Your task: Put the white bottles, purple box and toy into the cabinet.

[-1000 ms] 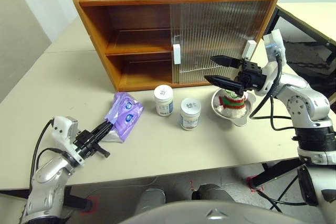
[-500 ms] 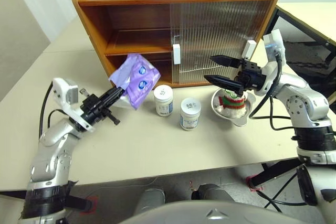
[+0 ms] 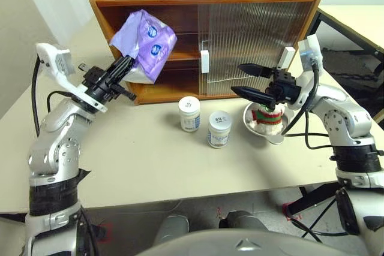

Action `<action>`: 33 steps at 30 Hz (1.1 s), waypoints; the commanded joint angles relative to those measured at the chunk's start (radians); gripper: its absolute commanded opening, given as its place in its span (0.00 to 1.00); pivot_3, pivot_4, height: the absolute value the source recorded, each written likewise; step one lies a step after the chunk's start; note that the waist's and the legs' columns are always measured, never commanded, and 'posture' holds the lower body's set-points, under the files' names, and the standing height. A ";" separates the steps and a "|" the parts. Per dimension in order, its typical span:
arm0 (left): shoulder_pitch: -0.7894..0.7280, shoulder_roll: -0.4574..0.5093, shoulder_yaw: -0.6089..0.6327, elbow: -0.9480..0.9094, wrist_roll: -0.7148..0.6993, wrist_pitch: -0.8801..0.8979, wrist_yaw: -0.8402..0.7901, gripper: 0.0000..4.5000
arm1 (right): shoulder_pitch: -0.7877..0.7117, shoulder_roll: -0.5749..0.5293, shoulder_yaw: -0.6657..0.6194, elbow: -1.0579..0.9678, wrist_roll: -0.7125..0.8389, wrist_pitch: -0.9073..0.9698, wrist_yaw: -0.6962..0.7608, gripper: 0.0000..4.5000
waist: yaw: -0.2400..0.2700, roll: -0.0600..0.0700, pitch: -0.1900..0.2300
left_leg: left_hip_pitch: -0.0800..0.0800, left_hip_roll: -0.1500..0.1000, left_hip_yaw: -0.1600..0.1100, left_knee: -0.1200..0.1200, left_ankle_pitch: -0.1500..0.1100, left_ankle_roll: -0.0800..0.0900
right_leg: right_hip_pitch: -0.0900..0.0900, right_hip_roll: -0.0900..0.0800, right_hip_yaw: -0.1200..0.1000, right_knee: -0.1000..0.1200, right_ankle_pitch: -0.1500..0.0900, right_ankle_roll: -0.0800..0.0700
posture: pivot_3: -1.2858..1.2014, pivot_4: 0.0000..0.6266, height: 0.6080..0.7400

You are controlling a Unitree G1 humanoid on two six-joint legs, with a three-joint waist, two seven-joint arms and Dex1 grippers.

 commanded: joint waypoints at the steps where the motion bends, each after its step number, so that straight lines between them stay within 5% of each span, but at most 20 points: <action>1: -0.060 -0.023 -0.013 0.044 0.013 0.053 0.079 0.00 | -0.014 0.002 0.001 0.011 -0.008 -0.010 0.007 1.00 | 0.000 0.000 0.000 | 0.000 0.000 0.000 0.000 0.000 0.000 | 0.000 0.000 0.000 0.000 0.000 0.000 | 0.52 0.00 1.00; 21: -0.406 -0.139 -0.189 0.211 0.312 0.256 0.484 0.00 | -0.009 0.017 -0.001 -0.004 -0.010 -0.012 -0.010 1.00 | 0.001 -0.012 0.008 | 0.012 -0.006 0.008 0.001 0.000 0.000 | 0.012 0.001 0.000 -0.002 0.000 0.006 | 0.52 0.00 1.00; 33: -0.459 -0.171 -0.246 0.310 0.383 0.310 0.436 0.00 | 0.010 0.026 -0.009 -0.023 -0.006 -0.023 -0.037 1.00 | -0.001 -0.014 0.009 | 0.011 -0.007 0.009 0.000 -0.001 0.003 | 0.012 -0.001 0.001 -0.006 -0.001 0.008 | 0.50 0.00 1.00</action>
